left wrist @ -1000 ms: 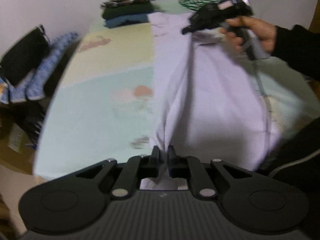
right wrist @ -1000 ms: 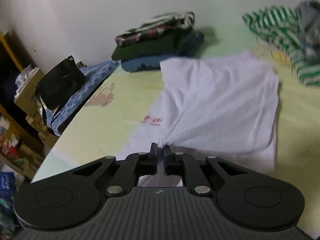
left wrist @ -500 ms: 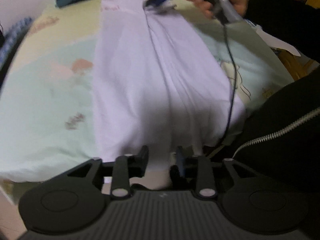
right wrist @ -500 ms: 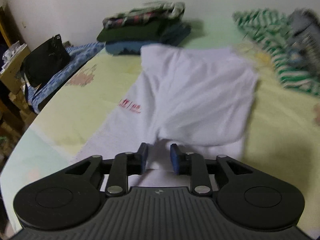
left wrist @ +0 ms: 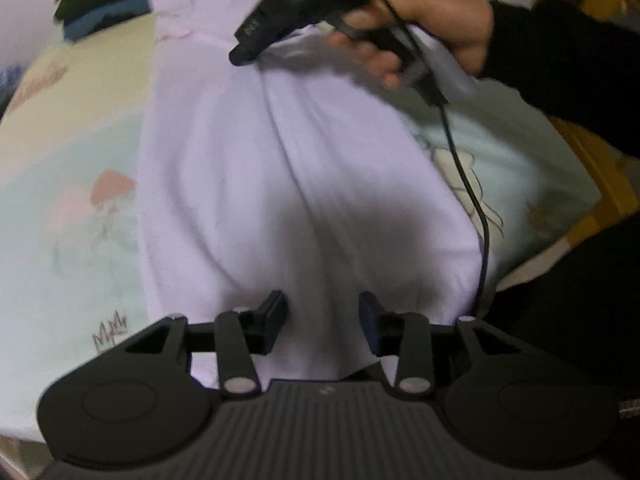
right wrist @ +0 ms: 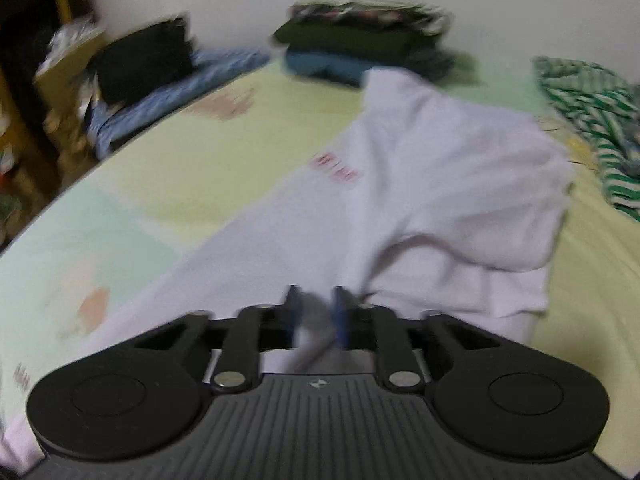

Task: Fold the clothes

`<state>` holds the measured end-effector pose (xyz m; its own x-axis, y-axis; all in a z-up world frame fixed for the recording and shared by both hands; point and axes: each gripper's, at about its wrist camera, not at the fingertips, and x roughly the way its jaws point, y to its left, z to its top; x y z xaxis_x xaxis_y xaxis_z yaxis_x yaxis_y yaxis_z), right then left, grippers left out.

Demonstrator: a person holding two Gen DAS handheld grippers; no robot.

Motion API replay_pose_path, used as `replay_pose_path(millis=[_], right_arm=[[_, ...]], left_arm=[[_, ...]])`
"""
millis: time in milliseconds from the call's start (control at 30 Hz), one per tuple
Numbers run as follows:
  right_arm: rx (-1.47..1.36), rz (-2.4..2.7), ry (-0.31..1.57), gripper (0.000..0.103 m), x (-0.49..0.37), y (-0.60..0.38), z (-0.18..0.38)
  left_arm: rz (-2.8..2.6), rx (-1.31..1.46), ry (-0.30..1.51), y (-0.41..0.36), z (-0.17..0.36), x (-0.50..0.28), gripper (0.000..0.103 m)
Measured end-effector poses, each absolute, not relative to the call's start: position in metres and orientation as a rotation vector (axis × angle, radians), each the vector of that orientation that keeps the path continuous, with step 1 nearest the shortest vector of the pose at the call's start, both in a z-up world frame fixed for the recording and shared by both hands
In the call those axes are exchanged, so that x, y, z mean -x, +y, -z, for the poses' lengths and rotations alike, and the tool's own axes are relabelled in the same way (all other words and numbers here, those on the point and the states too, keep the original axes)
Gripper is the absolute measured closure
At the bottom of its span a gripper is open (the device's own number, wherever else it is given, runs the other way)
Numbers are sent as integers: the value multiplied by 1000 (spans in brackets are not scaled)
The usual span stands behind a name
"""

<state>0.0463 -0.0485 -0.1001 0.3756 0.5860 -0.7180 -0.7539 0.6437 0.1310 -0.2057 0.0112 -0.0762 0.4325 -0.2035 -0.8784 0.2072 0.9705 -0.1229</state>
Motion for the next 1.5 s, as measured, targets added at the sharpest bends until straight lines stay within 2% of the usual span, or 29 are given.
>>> replay_pose_path(millis=[33,67,133,200,267,333,533,600,733,767,900,967,1033,1233,1333,1500], right_arm=[[219,-846,815,93,-50,-51,100],[217,-874,813,84,-43,-52,97],[217,-943,806,81,-26,-53,89],[211,-1033,816,78,-8,-53,83],[219,-1107,869,72,12,-55,85],[249,-1150,919,72,34,-57,90],[370,-1022,860,71,88,-67,88],[329,-965,837,72,98,-73,83],[257,-855,836,69,111,-76,85],[252,-830,829,65,115,-77,86],[225,-745,806,64,132,-82,88],[210,-711,799,56,140,-84,88],[184,-681,796,53,143,-85,87],[94,-749,843,55,146,-77,80],[162,-796,886,57,149,-66,86],[268,-751,944,59,148,-70,96]], left_arm=[[265,-9,1079,13,70,208,64],[267,-15,1057,16,64,212,58],[239,-37,1021,27,55,218,42],[180,-55,1015,45,55,216,43],[112,-48,1042,64,61,203,50],[27,-38,1057,80,66,188,53],[-238,-2,1013,114,59,140,53],[-259,40,1004,122,56,127,51],[-266,30,1006,126,54,107,36],[-264,3,1005,124,54,104,36],[-224,-26,1011,121,48,96,34],[-213,-18,1007,121,41,93,33],[-211,-26,998,119,36,92,30],[-242,-30,937,120,15,95,22],[-260,-26,912,122,5,98,17],[-290,23,887,126,-9,104,16]])
